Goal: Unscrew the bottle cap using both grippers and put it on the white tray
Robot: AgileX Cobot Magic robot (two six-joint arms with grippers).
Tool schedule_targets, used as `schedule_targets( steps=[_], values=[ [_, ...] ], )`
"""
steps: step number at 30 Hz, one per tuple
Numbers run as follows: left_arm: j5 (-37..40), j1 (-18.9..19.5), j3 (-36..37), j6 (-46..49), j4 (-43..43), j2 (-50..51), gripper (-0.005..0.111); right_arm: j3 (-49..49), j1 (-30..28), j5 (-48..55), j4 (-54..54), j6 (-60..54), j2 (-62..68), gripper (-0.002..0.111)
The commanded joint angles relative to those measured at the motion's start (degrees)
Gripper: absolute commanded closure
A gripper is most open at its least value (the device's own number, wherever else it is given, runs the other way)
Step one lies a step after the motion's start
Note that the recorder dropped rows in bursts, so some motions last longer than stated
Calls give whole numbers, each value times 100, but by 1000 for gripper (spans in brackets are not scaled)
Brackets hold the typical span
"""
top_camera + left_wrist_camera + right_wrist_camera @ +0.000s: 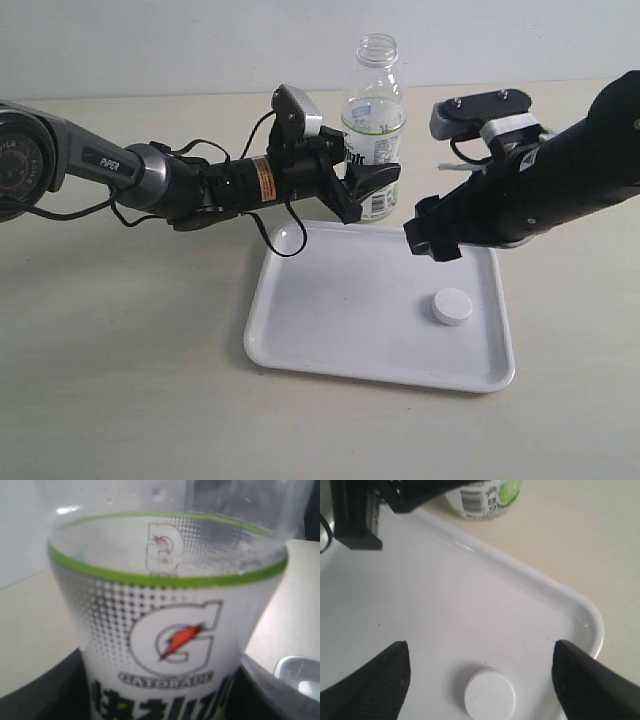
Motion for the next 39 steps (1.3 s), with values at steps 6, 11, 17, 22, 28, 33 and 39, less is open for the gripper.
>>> schedule_targets(
  steps=[6,11,17,22,28,33,39],
  values=[
    [-220,2,-21,-6,-88,-120,49,7,-4,34,10,93,-651,33],
    [-220,24,-21,-52,-56,-120,32,7,-4,31,13,93,-649,33],
    [-220,230,13,-369,513,-292,25,7,-4,31,13,93,-649,33],
    [11,357,88,-640,1802,-473,25,7,-4,8,25,79,-659,33],
    [60,692,88,-1299,2615,-584,25,7,-4,20,14,79,-937,34],
    [60,831,88,-1548,2914,-699,26,7,-4,166,2,-27,-1487,53],
    [60,935,88,-1913,3443,-977,49,7,-4,456,2,-267,-2163,108]
  ],
)
